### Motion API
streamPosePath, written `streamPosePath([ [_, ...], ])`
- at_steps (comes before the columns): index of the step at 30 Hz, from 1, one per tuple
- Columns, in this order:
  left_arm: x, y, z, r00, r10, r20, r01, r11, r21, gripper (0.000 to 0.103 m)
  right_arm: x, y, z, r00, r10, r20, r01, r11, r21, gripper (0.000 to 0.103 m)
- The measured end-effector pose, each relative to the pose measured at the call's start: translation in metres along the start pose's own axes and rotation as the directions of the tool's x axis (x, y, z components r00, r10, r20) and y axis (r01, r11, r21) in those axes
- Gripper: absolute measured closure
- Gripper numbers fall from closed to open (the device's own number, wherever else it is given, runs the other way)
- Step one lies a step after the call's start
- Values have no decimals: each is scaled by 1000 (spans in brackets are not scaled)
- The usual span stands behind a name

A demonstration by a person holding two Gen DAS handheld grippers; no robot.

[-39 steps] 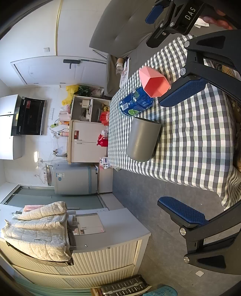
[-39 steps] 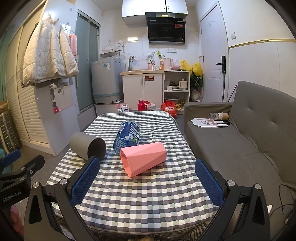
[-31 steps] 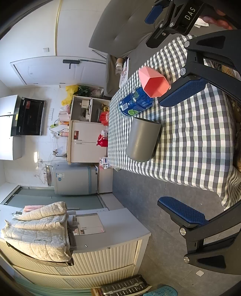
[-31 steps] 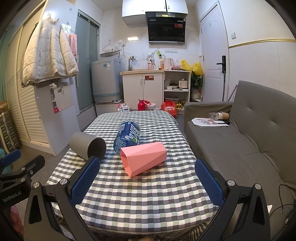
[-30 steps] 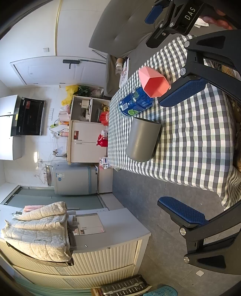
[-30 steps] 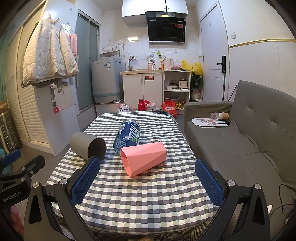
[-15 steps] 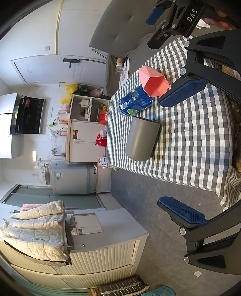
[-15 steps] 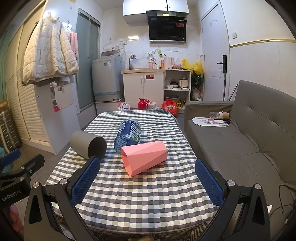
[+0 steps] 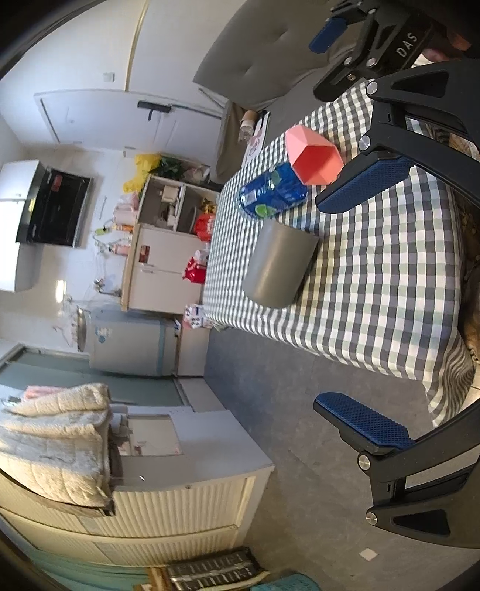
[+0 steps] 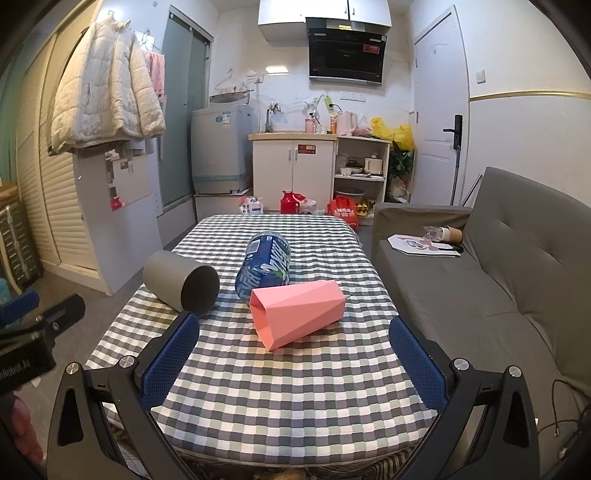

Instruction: Flip cup upside down

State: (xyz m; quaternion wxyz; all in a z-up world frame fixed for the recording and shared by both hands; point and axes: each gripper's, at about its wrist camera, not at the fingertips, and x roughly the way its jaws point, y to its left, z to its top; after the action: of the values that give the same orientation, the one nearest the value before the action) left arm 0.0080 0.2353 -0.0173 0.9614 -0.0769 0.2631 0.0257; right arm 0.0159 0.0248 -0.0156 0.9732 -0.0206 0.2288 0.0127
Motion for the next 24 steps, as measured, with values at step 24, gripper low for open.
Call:
streamPosePath([
  [24,94,99,30,974,155,-166,-168,984,-68,3,188,134,60,881,236,-410,-417,797,-438,8],
])
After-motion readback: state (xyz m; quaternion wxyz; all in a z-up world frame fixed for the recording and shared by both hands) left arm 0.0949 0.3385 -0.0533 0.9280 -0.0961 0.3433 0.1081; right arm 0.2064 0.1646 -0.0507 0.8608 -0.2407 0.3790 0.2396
